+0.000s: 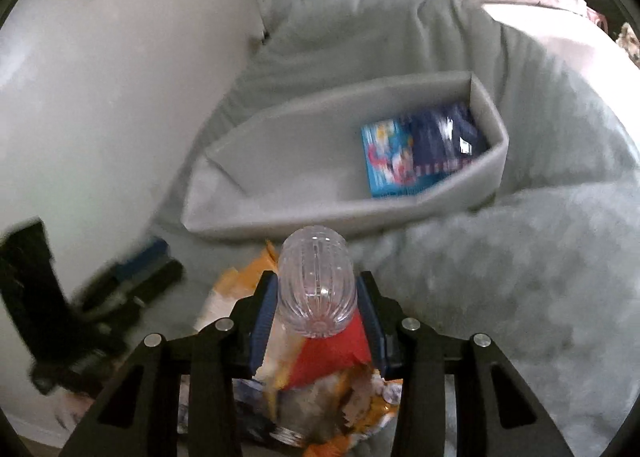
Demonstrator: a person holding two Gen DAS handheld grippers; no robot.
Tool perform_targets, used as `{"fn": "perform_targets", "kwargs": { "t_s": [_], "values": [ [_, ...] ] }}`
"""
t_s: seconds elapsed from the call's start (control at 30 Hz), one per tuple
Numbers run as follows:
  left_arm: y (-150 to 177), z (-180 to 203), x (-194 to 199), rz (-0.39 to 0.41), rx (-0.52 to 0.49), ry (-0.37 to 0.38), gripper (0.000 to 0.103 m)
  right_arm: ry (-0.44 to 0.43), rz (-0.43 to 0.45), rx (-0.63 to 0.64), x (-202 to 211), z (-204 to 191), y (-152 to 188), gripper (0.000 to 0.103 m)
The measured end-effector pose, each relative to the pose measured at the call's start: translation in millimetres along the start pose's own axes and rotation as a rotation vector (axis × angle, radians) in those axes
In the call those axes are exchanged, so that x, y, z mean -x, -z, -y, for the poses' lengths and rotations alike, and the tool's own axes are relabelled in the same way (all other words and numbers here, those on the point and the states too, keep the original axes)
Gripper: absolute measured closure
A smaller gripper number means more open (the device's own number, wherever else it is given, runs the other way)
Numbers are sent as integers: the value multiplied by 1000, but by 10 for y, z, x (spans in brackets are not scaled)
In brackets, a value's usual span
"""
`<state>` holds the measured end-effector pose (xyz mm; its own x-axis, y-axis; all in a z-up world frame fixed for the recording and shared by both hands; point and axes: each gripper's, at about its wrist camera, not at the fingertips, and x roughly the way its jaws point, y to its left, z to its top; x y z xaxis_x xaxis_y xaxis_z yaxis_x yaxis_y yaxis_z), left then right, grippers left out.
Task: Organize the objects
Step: 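Grasp the clear ribbed plastic cup with the right gripper, then drop the clear cup into the basket by opening the right gripper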
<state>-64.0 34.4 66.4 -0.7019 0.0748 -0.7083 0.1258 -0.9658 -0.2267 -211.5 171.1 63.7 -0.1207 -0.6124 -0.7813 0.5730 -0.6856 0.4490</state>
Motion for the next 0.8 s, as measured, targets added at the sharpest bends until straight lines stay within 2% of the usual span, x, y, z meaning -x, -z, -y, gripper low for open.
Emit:
{"fn": "perform_targets", "kwargs": {
  "t_s": [0.07, 0.17, 0.27, 0.33, 0.43, 0.53, 0.63, 0.7, 0.8],
  "values": [
    [-65, -11, -24, 4, 1, 6, 42, -14, 30, -10, 74, -21, -127, 64],
    [-180, -44, -100, 8, 5, 26, 42, 21, 54, 0, 25, -80, -355, 64],
    [-349, -81, -269, -7, 1, 31, 42, 51, 21, -15, -275, -80, -592, 64],
    [-457, -101, -425, -26, -15, 10, 42, 74, -12, -39, -495, -37, -699, 64],
    [-541, -156, -635, -66, -24, -30, 42, 116, -17, -75, -786, 11, -807, 64],
    [-560, -232, -769, -94, 6, -40, 43, 178, -7, -79, -961, 44, -850, 64],
    [-518, -304, -786, -94, 58, -20, 44, 225, -16, -88, -1101, 121, -848, 64],
    [-470, -321, -766, -90, 66, -14, 44, 233, -70, -111, -1185, 209, -807, 63],
    [-418, -337, -760, -93, 60, -27, 44, 217, -72, -111, -1082, 219, -741, 63]
  ]
}}
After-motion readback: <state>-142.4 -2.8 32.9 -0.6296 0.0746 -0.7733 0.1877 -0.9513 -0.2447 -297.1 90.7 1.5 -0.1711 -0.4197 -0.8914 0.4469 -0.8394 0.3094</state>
